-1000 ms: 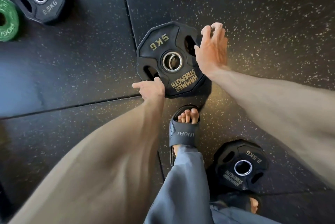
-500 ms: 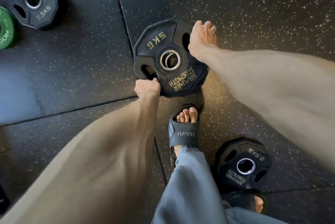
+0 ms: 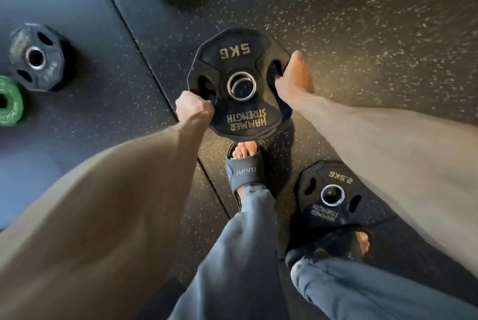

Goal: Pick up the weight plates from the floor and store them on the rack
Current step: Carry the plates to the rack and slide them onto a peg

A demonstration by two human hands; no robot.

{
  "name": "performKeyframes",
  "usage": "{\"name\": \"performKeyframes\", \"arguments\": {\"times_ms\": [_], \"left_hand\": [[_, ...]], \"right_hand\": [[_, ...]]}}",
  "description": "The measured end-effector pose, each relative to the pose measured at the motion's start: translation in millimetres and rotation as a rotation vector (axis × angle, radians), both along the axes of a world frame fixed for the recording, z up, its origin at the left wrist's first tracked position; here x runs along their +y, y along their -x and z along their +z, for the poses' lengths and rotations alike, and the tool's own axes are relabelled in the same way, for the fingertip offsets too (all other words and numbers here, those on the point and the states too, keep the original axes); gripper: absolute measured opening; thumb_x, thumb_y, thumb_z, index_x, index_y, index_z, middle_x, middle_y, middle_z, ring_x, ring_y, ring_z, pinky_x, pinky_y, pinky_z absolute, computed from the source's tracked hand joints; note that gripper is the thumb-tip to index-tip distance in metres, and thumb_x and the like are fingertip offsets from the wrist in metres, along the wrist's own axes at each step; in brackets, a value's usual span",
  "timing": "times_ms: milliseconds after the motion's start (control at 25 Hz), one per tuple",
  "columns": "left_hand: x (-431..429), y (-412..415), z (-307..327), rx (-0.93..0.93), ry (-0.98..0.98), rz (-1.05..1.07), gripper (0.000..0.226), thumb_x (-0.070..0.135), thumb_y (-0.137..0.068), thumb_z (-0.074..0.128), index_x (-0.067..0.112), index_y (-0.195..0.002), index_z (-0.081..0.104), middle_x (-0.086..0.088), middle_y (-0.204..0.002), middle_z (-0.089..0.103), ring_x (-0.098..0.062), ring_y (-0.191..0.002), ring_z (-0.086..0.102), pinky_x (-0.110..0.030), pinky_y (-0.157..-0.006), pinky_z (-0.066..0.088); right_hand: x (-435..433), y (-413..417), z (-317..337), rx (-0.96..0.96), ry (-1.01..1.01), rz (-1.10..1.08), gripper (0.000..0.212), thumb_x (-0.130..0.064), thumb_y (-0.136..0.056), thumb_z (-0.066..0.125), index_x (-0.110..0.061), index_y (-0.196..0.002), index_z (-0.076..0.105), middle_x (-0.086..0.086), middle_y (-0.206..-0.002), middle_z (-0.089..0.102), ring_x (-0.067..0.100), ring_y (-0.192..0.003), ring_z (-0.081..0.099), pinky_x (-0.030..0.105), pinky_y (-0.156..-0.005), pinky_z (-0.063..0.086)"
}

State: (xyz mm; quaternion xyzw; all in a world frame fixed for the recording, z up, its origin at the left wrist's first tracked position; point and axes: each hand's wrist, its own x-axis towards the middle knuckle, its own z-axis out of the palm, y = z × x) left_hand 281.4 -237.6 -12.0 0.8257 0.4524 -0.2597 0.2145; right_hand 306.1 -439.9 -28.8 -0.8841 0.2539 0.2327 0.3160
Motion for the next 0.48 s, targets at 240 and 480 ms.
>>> {"name": "performKeyframes", "arguments": {"times_ms": [240, 480], "left_hand": [[-53.3, 2.4, 123.4, 0.150, 0.181, -0.076, 0.019, 0.011, -0.077, 0.075, 0.002, -0.084, 0.060, -0.019, -0.098, 0.071, -0.037, -0.082, 0.073, -0.049, -0.071, 0.061], [-123.3, 24.1, 355.7, 0.159, 0.340, -0.170, 0.016, 0.012, -0.086, 0.068, 0.003, -0.088, 0.055, -0.018, -0.095, 0.065, -0.040, -0.078, 0.072, -0.054, -0.056, 0.060]], "right_hand": [[-63.6, 31.9, 161.5, 0.044, 0.029, -0.249, 0.056, -0.005, -0.087, 0.060, -0.008, -0.136, 0.034, 0.016, -0.141, 0.044, 0.034, -0.131, 0.045, 0.040, -0.101, 0.041], [-119.1, 71.7, 412.3, 0.058, 0.088, -0.459, 0.064, -0.028, -0.094, 0.065, -0.004, -0.145, 0.035, 0.018, -0.151, 0.036, 0.033, -0.139, 0.038, 0.040, -0.110, 0.036]]}}
